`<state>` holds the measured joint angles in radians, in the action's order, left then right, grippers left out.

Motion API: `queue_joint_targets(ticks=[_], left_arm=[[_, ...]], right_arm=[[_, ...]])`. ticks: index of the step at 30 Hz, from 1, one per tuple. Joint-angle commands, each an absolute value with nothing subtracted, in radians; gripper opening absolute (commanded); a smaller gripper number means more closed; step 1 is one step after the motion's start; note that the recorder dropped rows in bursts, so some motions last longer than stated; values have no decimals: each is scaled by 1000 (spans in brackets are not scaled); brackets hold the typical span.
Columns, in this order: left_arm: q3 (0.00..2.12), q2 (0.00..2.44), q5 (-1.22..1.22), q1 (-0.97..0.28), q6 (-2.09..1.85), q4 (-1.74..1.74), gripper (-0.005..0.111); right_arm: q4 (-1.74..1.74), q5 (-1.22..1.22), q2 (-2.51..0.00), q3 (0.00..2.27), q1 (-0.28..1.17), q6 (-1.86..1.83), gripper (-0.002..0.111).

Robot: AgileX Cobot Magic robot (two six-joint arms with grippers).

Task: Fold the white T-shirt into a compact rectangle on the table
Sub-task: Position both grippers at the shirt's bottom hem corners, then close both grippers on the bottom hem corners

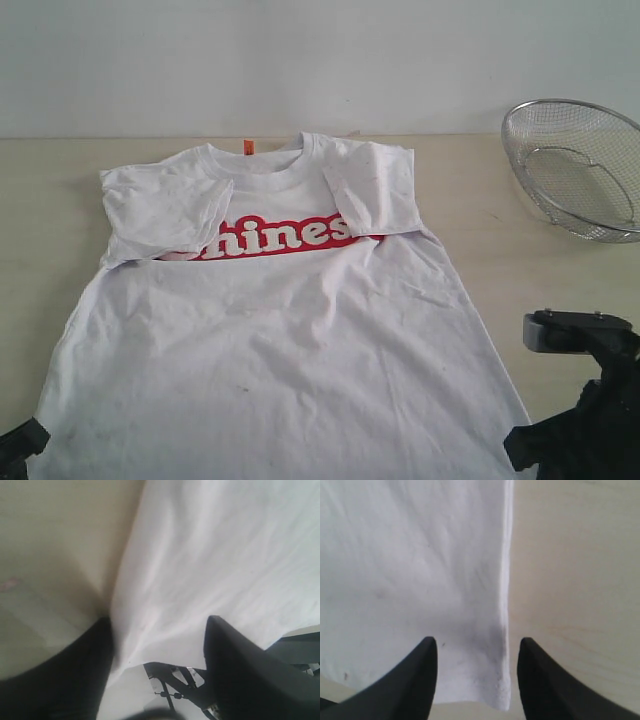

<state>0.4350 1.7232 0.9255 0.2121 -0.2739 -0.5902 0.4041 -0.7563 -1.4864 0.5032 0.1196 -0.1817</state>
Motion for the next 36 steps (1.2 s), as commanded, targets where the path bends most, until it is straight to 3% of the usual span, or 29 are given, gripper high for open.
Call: queue_joint_targets(ticks=[1, 6, 15, 34, 36], left_arm=[[432, 1724, 832, 208, -345, -635, 51], [432, 1724, 814, 208, -364, -635, 46], [432, 1724, 815, 208, -402, -638, 5], [432, 1724, 866, 208, -484, -710, 5], [432, 1724, 868, 208, -494, -719, 5]], right_arm=[[403, -749, -1487, 501, 122, -185, 45], [403, -749, -1487, 501, 122, -185, 45], [392, -714, -1489, 501, 122, -185, 45], [415, -699, -1598, 501, 122, -192, 44], [415, -701, -1598, 501, 122, -192, 39]])
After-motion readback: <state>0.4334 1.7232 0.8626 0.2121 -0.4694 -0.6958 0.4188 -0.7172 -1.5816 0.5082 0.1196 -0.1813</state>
